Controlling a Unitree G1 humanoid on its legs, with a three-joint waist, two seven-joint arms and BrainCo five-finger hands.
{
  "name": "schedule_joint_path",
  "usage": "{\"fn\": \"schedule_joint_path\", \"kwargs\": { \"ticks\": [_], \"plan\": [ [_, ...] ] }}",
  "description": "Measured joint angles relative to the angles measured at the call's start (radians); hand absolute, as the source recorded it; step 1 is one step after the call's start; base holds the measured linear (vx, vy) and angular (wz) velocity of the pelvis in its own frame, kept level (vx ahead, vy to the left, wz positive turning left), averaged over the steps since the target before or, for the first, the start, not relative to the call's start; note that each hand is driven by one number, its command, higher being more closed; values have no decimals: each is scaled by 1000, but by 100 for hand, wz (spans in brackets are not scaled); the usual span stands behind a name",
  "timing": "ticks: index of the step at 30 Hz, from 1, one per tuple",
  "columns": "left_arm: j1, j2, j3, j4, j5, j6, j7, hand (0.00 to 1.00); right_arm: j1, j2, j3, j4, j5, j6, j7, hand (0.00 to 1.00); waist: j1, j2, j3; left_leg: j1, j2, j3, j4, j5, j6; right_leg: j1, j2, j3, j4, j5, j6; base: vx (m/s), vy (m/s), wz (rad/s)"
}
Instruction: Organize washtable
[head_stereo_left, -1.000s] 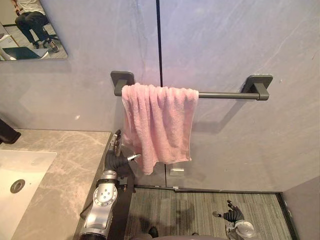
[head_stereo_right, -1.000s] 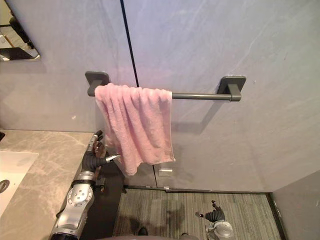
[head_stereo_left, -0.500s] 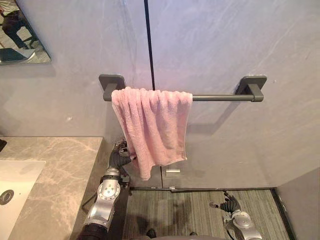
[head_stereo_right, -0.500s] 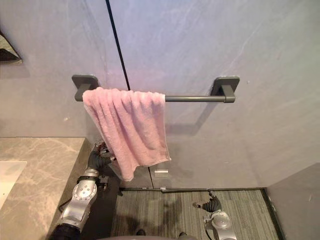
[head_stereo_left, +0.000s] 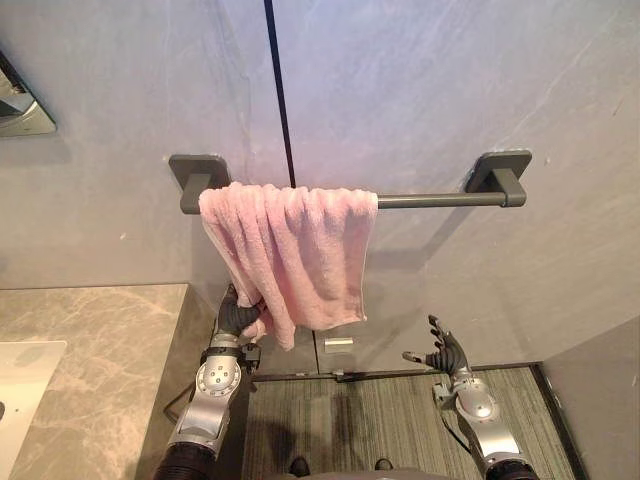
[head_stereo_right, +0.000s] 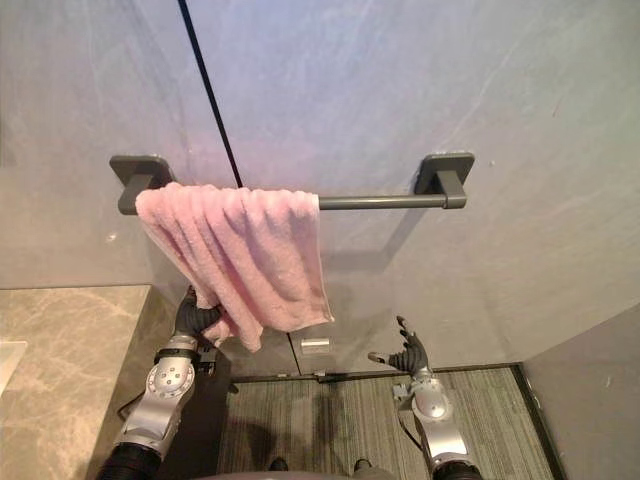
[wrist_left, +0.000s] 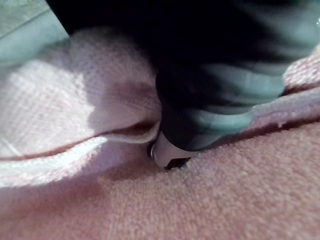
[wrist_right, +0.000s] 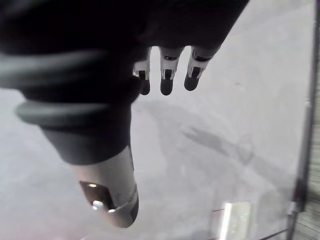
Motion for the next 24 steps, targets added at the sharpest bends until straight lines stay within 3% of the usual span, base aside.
{"fn": "schedule_joint_path", "kwargs": {
  "ticks": [4, 9, 24],
  "plan": [
    [34, -2, -1, -64, 0, -10, 14, 100, 22, -30, 71, -181, 43, -46, 52, 0, 12, -2, 0, 10, 13, 12, 11, -15, -1, -1, 7, 29, 9, -1, -1, -42, -37, -16],
    [46, -12, -4, -64, 1, -10, 13, 100, 24, -67, 120, -256, 84, -73, 88, 0, 22, -6, 1, 10, 14, 12, 21, -20, -2, -3, 8, 40, 16, -2, -2, -80, -35, -6],
    [66, -21, -47, -88, -21, -16, 12, 100, -132, -125, 234, -324, 200, -84, 128, 0, 25, -8, 0, -13, 14, -13, 35, -16, -2, -14, 8, 21, 28, -2, -1, -23, -35, 4]
  ]
}}
